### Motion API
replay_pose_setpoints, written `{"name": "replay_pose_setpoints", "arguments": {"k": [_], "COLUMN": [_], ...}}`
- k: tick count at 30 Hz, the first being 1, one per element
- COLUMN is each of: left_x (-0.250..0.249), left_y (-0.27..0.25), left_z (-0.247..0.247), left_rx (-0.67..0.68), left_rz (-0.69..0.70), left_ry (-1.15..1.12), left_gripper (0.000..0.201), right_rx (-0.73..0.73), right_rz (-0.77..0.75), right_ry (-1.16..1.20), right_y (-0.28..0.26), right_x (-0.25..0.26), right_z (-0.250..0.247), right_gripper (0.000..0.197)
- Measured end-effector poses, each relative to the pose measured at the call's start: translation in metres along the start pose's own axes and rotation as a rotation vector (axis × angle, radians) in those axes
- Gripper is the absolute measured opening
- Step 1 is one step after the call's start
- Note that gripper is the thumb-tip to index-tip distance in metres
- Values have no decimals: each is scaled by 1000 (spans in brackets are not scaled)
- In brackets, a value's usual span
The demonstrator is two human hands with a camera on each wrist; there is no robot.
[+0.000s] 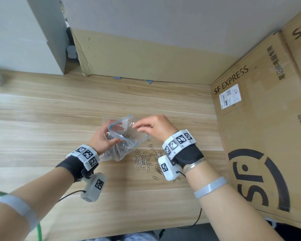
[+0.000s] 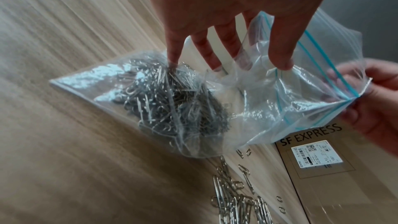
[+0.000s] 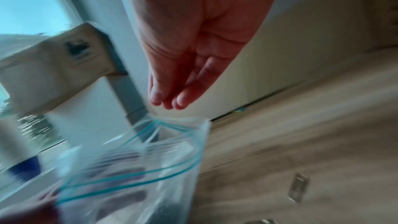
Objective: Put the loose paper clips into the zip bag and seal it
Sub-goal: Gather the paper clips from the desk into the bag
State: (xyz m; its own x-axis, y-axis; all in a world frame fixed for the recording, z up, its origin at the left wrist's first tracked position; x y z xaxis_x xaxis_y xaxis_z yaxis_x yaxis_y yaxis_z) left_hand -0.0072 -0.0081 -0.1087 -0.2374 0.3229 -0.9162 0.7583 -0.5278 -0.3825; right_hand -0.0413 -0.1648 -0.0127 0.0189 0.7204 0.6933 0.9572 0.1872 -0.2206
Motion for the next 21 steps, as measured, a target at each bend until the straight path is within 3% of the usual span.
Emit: {"name": "replay_pose_setpoints", "arguments": {"k": [4,8,12,21], "left_x": [1,1,0,-2], "left_y": [0,0,-1,1], "left_z": [0,0,1,2], "left_rx": [-7,-10,-21,-12], "left_rz": [-1,6,8,10], "left_ry": [10,19,14,22], "left_gripper": [49,48,47,50], "right_rx": [-229,-244,-263,-179], "right_rz": [222,432,574,696], "right_ry": [57,-80,-151,-136], "right_y": [-28,-58,-86,-106], "right_x": [-51,-122,-170,-174], "right_z": [-27,-18,-7,27], "right_gripper": [15,16,29,9]}}
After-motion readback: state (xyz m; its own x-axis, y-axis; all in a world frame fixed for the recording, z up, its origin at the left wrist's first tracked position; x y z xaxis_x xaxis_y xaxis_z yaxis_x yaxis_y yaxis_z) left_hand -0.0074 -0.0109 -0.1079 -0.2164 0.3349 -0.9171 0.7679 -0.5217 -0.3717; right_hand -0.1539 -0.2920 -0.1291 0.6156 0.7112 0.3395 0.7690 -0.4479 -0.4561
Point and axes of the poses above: each hand's wrist, its own y-axis towards the middle knuckle, its own z-axis out of the palm, x = y × z, the point moved 7 cm from there along y, towards the middle knuckle, and after that the axes turned 8 degrees about -z, right-handed, at the moved point
